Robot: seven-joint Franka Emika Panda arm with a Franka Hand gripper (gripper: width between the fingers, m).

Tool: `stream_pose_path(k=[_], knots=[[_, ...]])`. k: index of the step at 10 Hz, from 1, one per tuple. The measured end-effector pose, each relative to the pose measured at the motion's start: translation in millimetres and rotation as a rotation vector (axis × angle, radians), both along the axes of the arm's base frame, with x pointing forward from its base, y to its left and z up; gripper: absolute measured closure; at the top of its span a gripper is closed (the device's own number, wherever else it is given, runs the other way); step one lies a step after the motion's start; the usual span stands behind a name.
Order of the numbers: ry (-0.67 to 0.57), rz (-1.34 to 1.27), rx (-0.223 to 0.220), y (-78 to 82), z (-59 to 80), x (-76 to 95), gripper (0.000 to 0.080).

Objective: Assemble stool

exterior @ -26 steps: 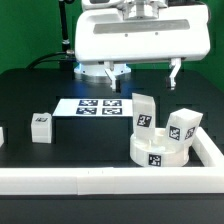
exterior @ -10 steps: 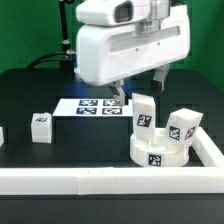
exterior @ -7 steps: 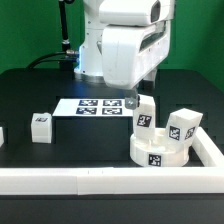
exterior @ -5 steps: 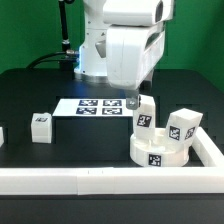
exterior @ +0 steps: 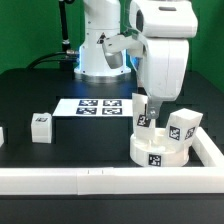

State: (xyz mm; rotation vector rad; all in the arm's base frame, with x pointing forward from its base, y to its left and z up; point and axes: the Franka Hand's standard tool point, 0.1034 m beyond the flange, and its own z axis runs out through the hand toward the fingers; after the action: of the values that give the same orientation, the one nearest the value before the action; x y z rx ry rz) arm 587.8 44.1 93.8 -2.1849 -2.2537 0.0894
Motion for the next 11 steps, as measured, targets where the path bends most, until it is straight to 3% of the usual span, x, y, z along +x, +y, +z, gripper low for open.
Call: stream_pose_path(k=[1,3,6,11], knots=[[0.000,-0.001,0.000,-0.7,-0.1,0.0,0.0151],[0.001,-0.008,0.000,-3.8,-0.5,0.0,0.0415],[0.000,-0.061,-0.003,-5.0,-0.8,-0.1,0.0465],[-0.015,-0.805,-0.032,-0.3,-1.6,-3.0,0.0465]])
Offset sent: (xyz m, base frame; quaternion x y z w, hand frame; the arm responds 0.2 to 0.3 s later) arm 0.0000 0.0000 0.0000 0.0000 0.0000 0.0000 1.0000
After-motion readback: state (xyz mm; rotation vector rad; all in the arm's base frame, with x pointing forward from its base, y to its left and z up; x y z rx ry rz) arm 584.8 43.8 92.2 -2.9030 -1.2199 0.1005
